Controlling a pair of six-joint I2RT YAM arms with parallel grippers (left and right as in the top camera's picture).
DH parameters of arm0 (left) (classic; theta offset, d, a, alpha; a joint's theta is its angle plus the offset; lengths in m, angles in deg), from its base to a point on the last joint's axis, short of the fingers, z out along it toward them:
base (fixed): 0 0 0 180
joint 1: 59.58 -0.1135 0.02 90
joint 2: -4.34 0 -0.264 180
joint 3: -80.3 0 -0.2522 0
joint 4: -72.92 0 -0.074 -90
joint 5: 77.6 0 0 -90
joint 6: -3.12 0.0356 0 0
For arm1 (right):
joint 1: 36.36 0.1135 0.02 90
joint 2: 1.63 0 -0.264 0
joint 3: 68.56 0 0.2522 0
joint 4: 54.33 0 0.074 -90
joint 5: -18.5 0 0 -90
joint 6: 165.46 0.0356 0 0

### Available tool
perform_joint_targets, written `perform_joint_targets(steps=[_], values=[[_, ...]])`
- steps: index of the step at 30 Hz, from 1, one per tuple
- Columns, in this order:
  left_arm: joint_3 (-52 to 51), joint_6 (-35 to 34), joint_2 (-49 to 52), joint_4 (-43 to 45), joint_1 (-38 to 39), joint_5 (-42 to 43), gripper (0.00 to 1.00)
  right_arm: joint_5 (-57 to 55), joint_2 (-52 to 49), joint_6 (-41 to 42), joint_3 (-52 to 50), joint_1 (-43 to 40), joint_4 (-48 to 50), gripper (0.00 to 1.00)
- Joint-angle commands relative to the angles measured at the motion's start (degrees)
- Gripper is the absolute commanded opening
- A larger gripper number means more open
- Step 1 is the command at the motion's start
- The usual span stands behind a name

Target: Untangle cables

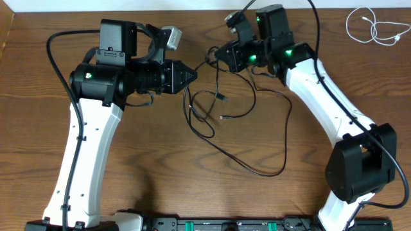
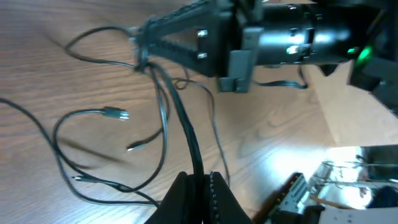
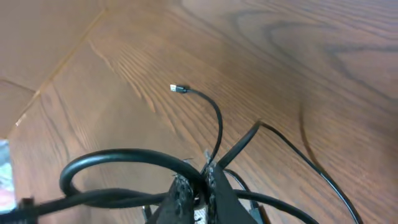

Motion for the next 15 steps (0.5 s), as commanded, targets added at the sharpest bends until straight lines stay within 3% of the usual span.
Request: perform_joint_targets(steps=[1,3,7,9,10,15], values=[[0.3,0.5,-1.0,-0.4,0.1,-8.0,0.08,-1.4,2.4,2.5,0.4,-2.1,-1.4,0.01],[-0.4,0.5,-0.8,-0.4,0.1,-14.2,0.09,-1.4,3.6,2.4,0.4,-2.1,-4.7,0.01],[-0.6,0.5,0.9,-0.4,0.1,-20.6,0.41,-3.4,5.9,2.5,0.4,-2.1,-11.8,0.01],[-0.6,0.5,2.0,-0.2,0.1,-21.1,0.51,-8.2,7.0,4.5,0.4,-2.1,-16.4,0.01],[-0.6,0.5,3.7,-0.2,0.1,-20.5,0.54,-16.9,7.7,10.4,0.4,-2.2,-22.9,0.01],[-0.6,5.4,5.0,0.7,0.9,-11.3,0.54,-20.8,7.6,20.6,0.4,-2.0,-24.8,0.01]])
